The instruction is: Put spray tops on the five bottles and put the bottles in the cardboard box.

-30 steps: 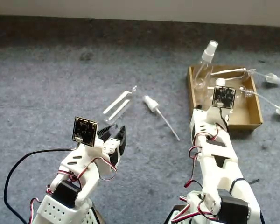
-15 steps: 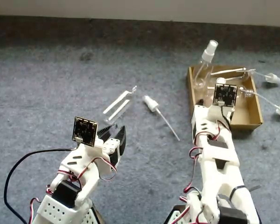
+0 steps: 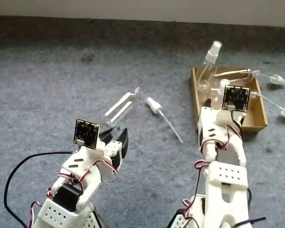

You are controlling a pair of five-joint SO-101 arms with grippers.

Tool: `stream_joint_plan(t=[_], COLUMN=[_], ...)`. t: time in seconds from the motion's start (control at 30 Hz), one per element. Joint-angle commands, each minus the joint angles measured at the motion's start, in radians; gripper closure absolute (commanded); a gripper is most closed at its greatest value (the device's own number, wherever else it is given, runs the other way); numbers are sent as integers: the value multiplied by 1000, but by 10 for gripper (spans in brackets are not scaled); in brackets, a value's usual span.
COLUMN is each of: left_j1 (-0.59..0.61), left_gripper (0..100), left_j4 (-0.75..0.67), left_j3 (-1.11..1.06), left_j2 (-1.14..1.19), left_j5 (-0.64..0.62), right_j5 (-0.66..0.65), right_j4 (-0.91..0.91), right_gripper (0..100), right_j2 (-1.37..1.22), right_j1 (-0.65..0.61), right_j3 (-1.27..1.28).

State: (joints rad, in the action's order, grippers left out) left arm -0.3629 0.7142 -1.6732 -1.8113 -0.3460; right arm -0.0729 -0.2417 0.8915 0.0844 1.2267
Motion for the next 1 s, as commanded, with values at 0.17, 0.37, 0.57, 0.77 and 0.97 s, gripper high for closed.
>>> stream_joint_plan(t=[0.17, 0.37, 0.57, 0.77, 0.97], left_j1=[8, 8, 10, 10, 10], left_gripper=[947, 947, 947, 944, 947], left_j4=[0, 0, 0, 3, 6], left_j3=[-21, -21, -21, -21, -21], left_j2=[-8, -8, -8, -8, -8], left_j5=[0, 2, 5, 8, 155], right_j5=[-11, -8, -5, -5, -5], right_j4=[-179, -262, -325, -464, -575], right_gripper=[692, 692, 693, 695, 810], right_j2=[154, 254, 352, 433, 435], right_j1=[-5, -8, -19, -128, -214], right_j3=[-148, -214, -236, -302, -417])
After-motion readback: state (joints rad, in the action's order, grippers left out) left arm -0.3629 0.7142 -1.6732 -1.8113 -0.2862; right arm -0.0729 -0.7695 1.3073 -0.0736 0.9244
